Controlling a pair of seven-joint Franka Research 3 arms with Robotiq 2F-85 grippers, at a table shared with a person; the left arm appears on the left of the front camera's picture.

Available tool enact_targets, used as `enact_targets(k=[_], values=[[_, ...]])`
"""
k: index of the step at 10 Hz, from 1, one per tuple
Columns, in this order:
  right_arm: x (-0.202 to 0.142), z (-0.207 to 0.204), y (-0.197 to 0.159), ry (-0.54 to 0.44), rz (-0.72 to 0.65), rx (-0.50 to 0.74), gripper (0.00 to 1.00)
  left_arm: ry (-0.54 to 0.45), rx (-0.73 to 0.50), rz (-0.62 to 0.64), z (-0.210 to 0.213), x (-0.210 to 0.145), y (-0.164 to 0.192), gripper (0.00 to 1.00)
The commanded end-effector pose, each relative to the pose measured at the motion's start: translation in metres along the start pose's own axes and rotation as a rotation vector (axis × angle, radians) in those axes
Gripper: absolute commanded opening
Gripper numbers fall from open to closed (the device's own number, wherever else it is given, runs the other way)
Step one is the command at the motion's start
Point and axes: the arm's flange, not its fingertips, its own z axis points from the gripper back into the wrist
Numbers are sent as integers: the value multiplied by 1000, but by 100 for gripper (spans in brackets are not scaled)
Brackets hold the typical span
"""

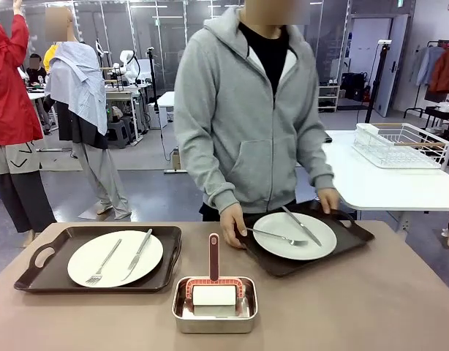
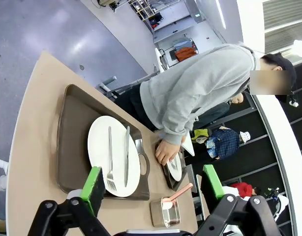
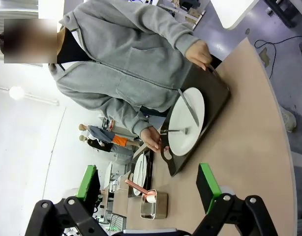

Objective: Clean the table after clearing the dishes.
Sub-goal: When the left (or right) Handle tray is removed, use the left hand (or right hand) to clean the left (or right) side of the table with the Lint Roller.

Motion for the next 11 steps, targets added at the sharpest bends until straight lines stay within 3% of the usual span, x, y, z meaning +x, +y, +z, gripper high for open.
enact_targets(k=[1, 5, 7, 11], values=[[1, 1, 3, -6, 2, 9, 100, -5, -14, -3, 3, 3, 0, 100], [0, 0, 0, 0, 0, 0, 100, -5, -14, -3, 3, 3, 0, 100], [6, -43, 57, 163, 248, 21, 100, -5, -14, -3, 3, 3, 0, 100], [-40, -212, 165, 503, 884, -54, 100, -5, -14, -3, 3, 3, 0, 100]])
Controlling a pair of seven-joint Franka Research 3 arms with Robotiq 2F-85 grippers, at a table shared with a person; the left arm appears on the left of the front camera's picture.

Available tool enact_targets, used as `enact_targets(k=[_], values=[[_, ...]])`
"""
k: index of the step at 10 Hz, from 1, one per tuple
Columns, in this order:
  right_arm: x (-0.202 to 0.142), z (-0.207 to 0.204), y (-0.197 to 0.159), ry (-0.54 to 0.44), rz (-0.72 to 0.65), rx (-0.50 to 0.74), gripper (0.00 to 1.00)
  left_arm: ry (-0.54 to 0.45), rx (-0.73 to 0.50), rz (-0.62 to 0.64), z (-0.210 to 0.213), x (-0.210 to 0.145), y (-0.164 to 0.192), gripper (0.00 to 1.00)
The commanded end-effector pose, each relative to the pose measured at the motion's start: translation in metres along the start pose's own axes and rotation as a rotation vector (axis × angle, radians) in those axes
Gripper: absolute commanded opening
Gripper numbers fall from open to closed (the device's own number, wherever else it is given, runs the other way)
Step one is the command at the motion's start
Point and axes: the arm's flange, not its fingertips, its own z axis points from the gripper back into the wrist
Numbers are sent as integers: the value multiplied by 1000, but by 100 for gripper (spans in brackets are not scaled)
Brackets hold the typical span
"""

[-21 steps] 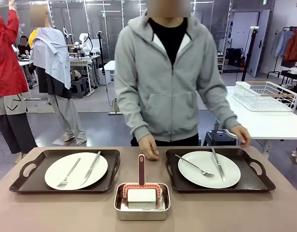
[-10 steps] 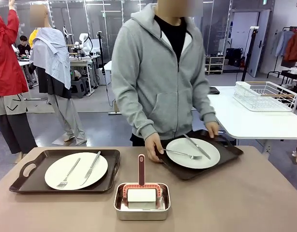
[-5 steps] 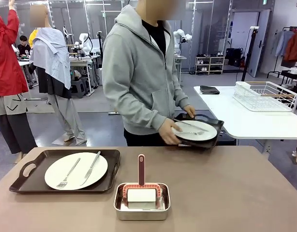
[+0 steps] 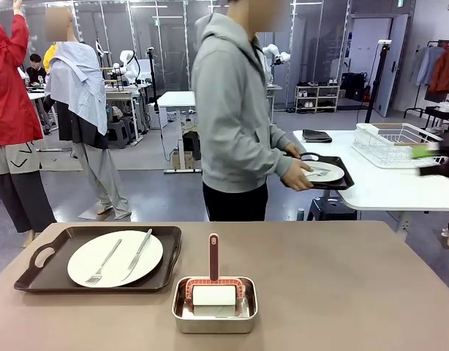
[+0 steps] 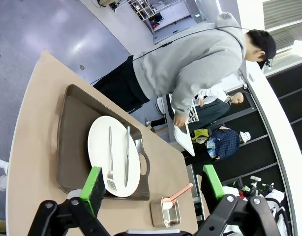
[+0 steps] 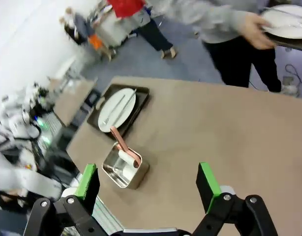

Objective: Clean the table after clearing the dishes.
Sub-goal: When the left (or right) Handle tray is removed, use the left hand (or right hand) to clean the left (or right) side of the table with the Lint Roller.

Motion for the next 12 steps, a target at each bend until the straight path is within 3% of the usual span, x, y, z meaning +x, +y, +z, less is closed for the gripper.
enact_targets(k=[1, 4, 5, 7, 8, 12], values=[[13, -61, 20, 150, 342, -50, 100, -6, -15, -3, 3, 2, 0, 100], [-3, -180, 67, 432, 670, -75, 100, -6, -15, -3, 3, 2, 0, 100], [-14, -202, 74, 474, 712, -47, 100, -6, -15, -3, 3, 2, 0, 100], [-35, -219, 78, 483, 765, -74, 100, -6, -15, -3, 3, 2, 0, 100], [-20, -214, 89, 515, 701, -32, 100, -6, -15, -3, 3, 2, 0, 100], [-20, -214, 89, 515, 701, -32, 100, -6, -15, -3, 3, 2, 0, 100]])
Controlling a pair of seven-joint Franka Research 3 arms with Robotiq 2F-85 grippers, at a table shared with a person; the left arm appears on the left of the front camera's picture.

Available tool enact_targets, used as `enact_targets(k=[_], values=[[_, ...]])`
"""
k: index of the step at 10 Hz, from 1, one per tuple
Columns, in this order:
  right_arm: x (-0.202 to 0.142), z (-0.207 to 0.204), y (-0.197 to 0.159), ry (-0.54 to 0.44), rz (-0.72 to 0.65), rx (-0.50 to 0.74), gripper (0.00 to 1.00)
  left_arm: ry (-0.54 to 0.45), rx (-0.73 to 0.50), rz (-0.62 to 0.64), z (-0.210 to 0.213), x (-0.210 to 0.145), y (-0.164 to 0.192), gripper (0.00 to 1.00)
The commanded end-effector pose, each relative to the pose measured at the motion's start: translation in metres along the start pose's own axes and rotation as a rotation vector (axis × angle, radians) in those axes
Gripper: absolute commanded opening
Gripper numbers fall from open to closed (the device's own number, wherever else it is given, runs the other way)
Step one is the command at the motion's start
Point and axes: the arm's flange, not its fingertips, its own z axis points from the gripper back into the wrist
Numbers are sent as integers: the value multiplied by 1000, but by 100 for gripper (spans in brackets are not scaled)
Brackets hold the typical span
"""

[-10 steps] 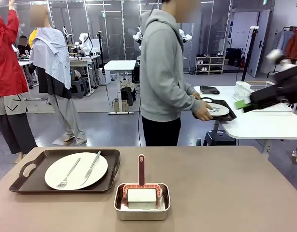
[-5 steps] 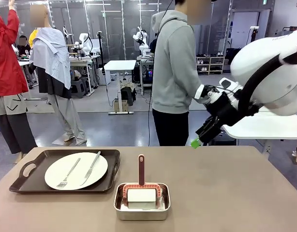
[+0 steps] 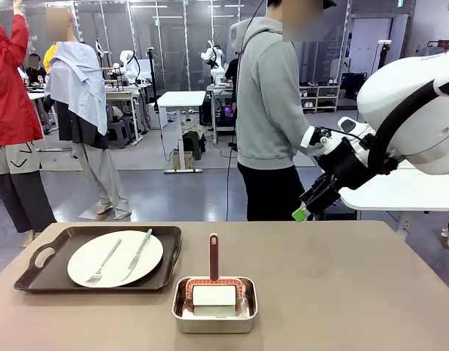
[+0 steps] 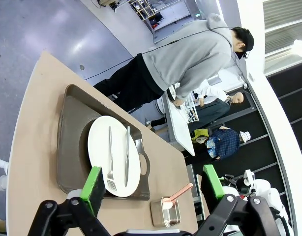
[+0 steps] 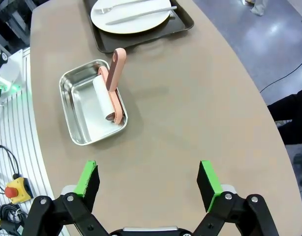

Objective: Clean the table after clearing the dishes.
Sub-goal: When the left (or right) Handle tray is removed, use the left hand (or right hand) to clean the left (or right) side of the table with the Lint Roller.

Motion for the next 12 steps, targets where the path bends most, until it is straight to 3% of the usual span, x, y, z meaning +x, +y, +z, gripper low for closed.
enact_targets(k=[1, 2, 6, 8, 10, 12], values=[[5, 1, 5, 15, -10, 8, 100, -6, -15, -2, 3, 2, 0, 100], [0, 0, 0, 0, 0, 0, 100, -6, -15, -2, 3, 2, 0, 100], [126, -49, -13, 358, 477, 96, 100, -6, -15, -2, 3, 2, 0, 100], [179, -81, 3, 447, 628, 153, 100, -6, -15, -2, 3, 2, 0, 100], [209, -129, 24, 576, 680, 107, 100, -6, -15, -2, 3, 2, 0, 100], [213, -157, 32, 590, 632, 115, 100, -6, -15, -2, 3, 2, 0, 100]])
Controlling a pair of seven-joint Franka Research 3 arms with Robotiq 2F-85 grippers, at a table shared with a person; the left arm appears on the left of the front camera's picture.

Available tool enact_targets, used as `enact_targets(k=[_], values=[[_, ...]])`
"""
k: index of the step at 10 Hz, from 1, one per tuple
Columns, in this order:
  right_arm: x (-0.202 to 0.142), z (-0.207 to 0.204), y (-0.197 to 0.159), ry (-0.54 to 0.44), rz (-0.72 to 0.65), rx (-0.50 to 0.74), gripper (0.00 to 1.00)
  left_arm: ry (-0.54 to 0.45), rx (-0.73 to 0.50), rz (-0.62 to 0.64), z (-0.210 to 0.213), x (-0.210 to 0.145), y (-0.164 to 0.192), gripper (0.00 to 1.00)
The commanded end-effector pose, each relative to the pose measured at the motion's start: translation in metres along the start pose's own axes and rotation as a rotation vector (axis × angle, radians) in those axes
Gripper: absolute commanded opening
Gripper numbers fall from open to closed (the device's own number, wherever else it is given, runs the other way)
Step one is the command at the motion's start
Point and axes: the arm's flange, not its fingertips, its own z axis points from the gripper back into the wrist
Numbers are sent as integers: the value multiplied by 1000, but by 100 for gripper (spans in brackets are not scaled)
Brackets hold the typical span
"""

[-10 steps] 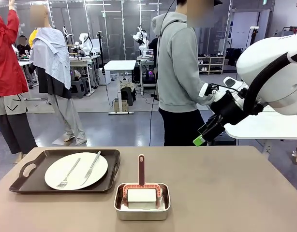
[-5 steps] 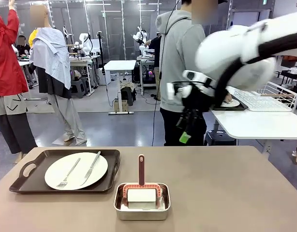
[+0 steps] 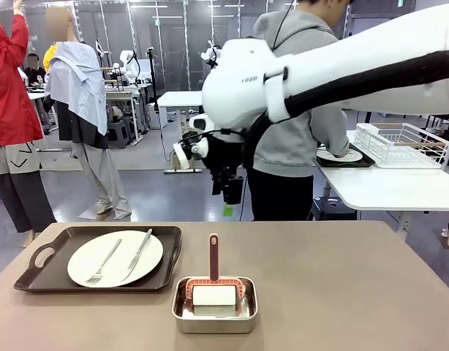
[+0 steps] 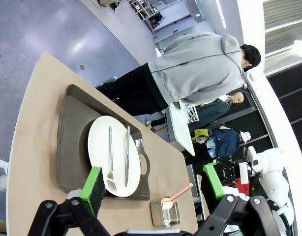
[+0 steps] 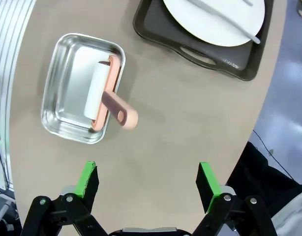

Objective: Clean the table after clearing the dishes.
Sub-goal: When the left (or right) Handle tray is removed, use the left hand (or right hand) to clean the left (or right) side of the table with the Lint Roller.

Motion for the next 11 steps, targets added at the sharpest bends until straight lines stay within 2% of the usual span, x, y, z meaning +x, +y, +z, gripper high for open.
enact_targets(k=[1, 5, 11], values=[[6, -13, -9, 32, -92, 45, 100, -6, -16, -2, 2, 2, 0, 100], [12, -48, 5, 96, -172, 112, 100, -6, -16, -2, 2, 2, 0, 100], [25, -83, 14, 76, -167, 214, 100, -6, -16, -2, 2, 2, 0, 100]])
